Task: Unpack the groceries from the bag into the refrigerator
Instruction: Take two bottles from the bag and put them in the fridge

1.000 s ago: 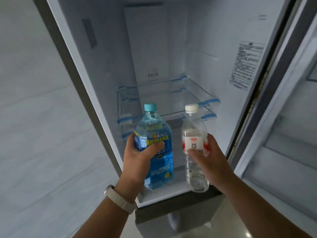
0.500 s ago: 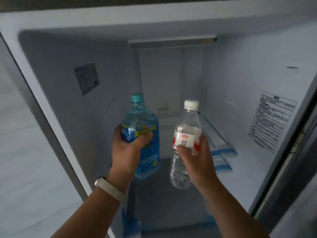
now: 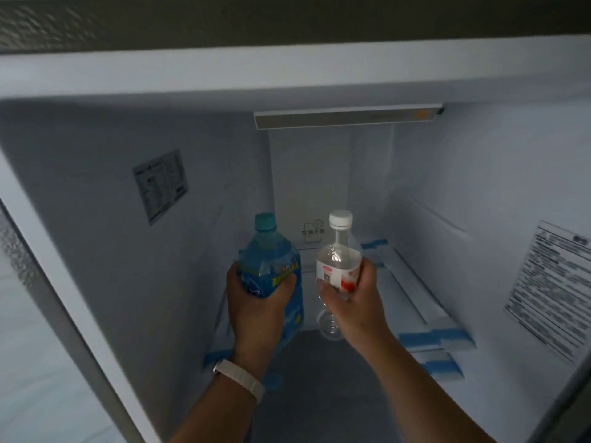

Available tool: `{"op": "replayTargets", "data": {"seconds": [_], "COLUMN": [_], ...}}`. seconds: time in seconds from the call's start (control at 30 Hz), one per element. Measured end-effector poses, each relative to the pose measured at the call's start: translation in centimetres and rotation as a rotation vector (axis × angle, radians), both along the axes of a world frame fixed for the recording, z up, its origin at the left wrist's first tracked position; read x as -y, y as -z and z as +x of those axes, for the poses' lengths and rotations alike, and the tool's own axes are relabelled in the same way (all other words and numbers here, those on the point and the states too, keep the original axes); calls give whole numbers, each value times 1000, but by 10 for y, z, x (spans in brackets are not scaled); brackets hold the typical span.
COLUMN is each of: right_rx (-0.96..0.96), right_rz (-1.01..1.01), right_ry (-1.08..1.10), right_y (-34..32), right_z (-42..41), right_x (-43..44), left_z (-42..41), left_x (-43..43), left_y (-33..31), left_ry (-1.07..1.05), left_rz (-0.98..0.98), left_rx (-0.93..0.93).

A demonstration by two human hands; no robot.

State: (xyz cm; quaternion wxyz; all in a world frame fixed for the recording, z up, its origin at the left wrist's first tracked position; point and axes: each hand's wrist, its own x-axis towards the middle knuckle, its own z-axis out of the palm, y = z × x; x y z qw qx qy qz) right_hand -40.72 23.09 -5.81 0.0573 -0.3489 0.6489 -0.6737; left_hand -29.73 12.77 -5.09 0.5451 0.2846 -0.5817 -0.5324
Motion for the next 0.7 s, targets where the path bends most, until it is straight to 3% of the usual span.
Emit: {"op": "replayTargets", "data": {"seconds": [0.37, 0.7], "right_rx": [34, -50], "right_rz": [-28, -67], "right_ry": [41, -3], "right_y": [3, 12], "right_z": [-44, -83], "right_x": [60, 116], "left_z": [-40, -77], "left_x": [25, 73], "left_y": [4, 4], "left_ry": [-8, 1], "left_rz": [-67, -106], "left_rx": [-23, 22]}}
